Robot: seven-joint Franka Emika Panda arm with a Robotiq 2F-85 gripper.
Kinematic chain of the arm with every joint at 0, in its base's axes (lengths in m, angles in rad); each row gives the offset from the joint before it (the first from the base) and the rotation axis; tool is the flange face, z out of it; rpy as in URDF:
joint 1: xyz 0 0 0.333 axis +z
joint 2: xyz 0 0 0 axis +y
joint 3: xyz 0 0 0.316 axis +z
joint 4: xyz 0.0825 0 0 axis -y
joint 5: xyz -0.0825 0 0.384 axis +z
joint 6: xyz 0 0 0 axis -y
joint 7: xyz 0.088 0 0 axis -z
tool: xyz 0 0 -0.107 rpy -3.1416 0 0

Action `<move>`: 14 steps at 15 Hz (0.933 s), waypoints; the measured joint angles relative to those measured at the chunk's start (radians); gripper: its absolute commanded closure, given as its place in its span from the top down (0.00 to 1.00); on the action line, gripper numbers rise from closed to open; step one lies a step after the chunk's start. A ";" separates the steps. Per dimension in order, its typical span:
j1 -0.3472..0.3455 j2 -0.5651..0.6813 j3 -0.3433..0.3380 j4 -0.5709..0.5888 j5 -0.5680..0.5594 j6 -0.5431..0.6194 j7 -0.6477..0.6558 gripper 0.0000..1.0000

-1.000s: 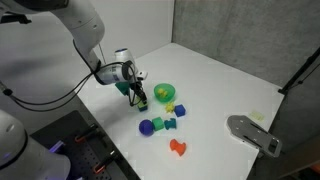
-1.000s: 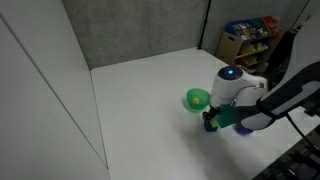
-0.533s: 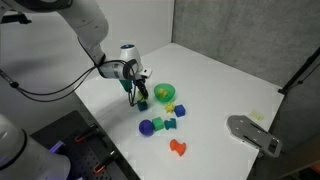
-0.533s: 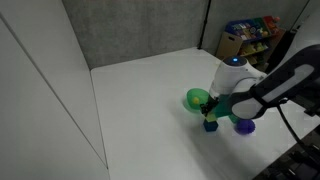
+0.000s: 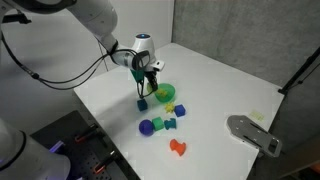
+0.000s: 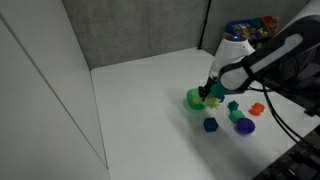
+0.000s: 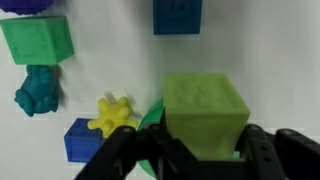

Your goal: Put the lime green block in the green bowl

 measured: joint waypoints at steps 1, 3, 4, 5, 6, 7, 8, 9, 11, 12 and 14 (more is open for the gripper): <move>-0.002 0.005 -0.010 0.024 0.000 -0.013 0.000 0.26; -0.003 0.024 -0.030 0.077 0.000 -0.032 0.004 0.26; -0.002 0.036 -0.042 0.107 0.000 -0.042 0.009 0.60; 0.000 0.048 -0.055 0.137 0.000 -0.055 0.019 0.78; 0.005 0.060 -0.069 0.167 0.000 -0.071 0.031 0.83; 0.009 0.071 -0.080 0.194 -0.002 -0.090 0.043 0.92; 0.014 0.078 -0.089 0.217 -0.006 -0.111 0.052 0.99; 0.020 0.082 -0.095 0.238 -0.010 -0.135 0.060 1.00; 0.031 0.084 -0.101 0.269 -0.023 -0.179 0.070 1.00; 0.036 0.083 -0.102 0.281 -0.029 -0.196 0.073 1.00; 0.045 0.073 -0.101 0.295 -0.042 -0.221 0.073 1.00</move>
